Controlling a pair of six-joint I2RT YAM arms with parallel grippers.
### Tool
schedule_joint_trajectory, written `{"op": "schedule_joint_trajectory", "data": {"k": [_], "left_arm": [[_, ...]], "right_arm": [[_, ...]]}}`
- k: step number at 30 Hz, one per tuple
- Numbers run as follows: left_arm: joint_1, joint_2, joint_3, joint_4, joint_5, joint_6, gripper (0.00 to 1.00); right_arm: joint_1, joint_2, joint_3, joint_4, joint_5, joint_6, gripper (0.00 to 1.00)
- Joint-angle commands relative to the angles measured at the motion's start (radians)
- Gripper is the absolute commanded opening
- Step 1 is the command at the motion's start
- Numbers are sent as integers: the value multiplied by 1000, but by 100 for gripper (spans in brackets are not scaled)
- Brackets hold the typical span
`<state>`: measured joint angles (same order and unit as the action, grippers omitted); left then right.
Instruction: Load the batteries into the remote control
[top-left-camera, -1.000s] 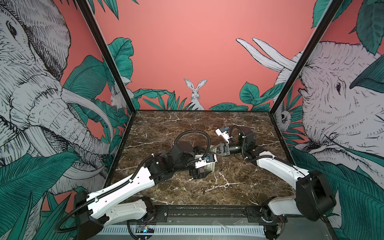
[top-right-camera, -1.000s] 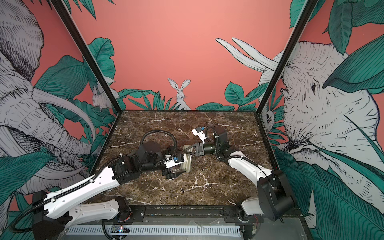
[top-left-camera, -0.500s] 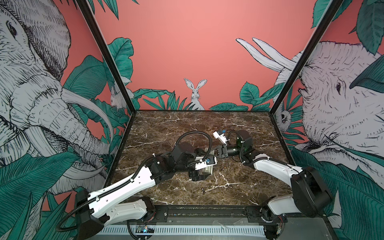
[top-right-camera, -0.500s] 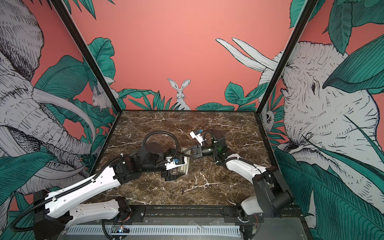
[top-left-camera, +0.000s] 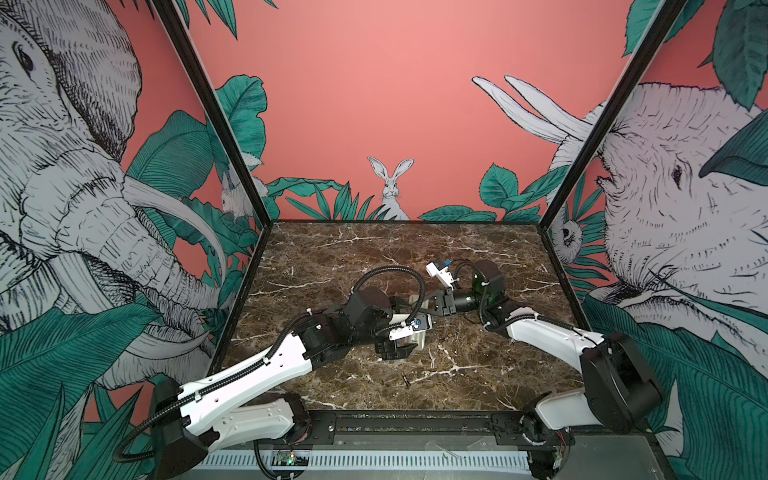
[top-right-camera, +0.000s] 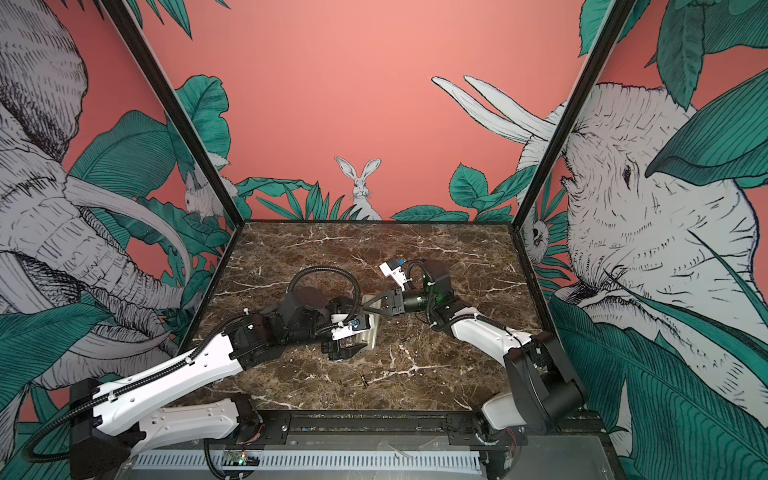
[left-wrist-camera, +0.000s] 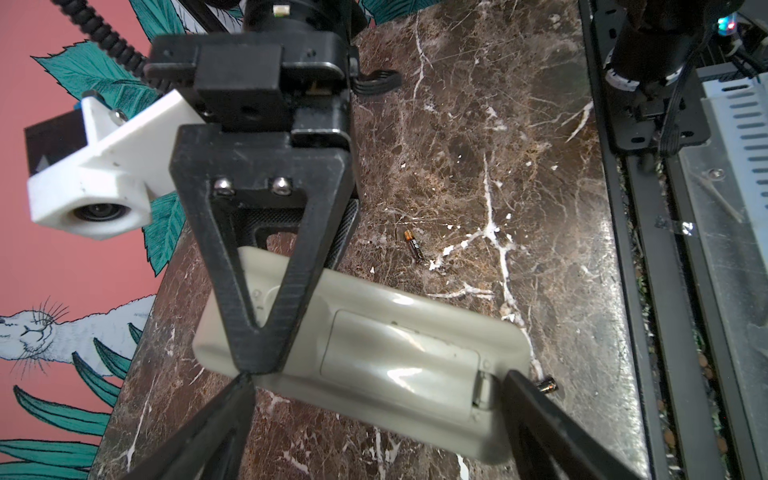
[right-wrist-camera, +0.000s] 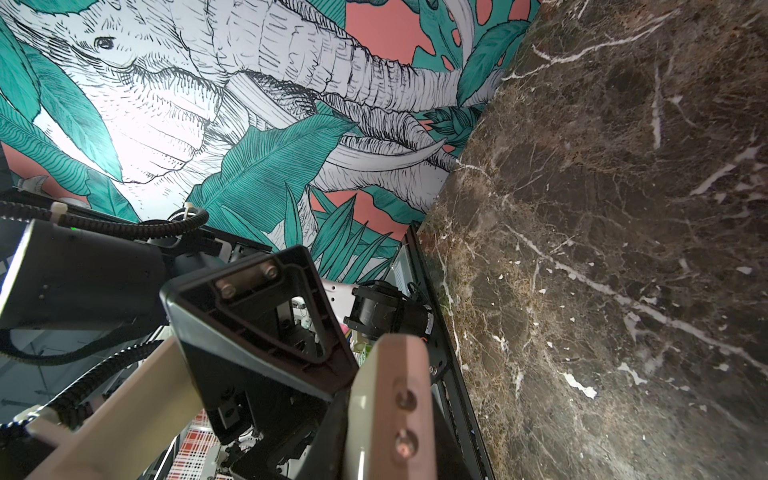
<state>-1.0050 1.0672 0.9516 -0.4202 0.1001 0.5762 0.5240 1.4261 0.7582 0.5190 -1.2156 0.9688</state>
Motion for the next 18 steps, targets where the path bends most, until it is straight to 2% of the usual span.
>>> {"op": "schedule_joint_trajectory", "data": {"k": [1,9,18], "left_arm": [[5,-10,-25,13,-48,26,92],[-2,-19,-31,33,-103,55,91],[-70,-40,-45,94,-250,131,91]], "right_arm": [[13,-7,9,77,-31,21,0],[19,-7,7,110,-36,42,0],[29,0,7,116,-39,44,0]]}}
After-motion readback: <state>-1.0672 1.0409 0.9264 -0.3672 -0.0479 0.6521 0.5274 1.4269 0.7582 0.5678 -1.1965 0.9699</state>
